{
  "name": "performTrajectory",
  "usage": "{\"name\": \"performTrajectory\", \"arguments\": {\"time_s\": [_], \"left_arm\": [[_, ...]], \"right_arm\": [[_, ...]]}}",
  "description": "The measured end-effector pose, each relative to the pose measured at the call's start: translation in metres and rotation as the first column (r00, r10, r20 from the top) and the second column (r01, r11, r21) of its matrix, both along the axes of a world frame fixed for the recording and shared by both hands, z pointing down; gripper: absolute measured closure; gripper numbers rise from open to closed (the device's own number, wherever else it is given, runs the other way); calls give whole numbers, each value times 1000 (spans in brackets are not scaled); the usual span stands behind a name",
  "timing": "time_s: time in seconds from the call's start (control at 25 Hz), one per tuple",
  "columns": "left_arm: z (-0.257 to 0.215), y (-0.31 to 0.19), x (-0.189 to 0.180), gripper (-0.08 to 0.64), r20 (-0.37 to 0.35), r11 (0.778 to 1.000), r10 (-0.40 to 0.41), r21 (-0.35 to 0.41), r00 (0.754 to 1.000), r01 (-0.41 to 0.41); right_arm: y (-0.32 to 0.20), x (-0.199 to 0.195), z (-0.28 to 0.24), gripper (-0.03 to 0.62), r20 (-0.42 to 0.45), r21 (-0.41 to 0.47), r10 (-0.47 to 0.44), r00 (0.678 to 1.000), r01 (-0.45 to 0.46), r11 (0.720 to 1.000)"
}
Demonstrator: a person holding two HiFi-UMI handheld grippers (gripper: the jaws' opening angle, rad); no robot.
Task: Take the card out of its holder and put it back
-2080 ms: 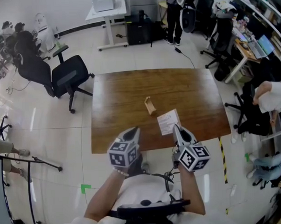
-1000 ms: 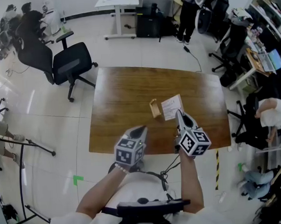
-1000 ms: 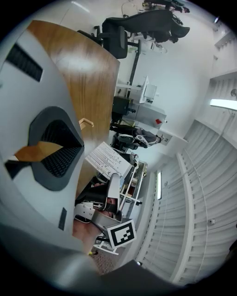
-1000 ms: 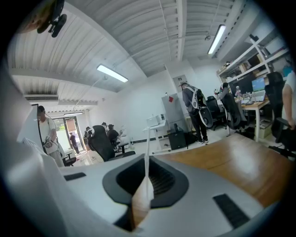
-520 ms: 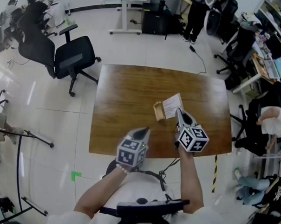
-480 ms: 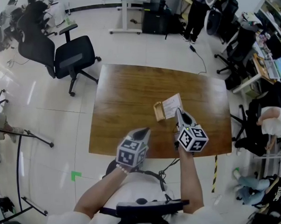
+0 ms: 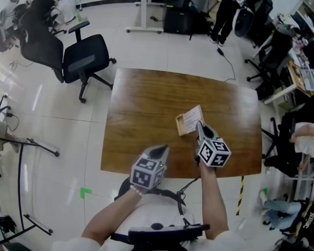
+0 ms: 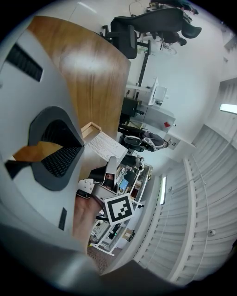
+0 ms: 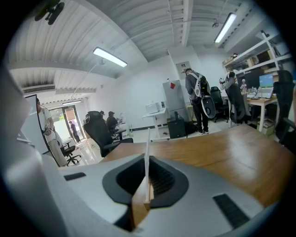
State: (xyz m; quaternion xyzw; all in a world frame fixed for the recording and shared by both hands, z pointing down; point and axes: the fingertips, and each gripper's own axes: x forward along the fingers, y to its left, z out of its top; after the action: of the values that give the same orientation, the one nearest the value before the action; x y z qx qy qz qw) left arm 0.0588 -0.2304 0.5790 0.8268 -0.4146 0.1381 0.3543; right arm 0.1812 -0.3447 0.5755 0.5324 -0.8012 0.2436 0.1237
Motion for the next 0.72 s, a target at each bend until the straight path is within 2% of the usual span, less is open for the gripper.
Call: {"name": "performTrajectory", "arguments": {"time_s": [0.72], "left_arm": [[8,-1,-9,565,-4,1000,-11,-23,1000,11]], "right_arm": [[-6,-4,15,568,-21,-20,-6,1000,6,1000]]}}
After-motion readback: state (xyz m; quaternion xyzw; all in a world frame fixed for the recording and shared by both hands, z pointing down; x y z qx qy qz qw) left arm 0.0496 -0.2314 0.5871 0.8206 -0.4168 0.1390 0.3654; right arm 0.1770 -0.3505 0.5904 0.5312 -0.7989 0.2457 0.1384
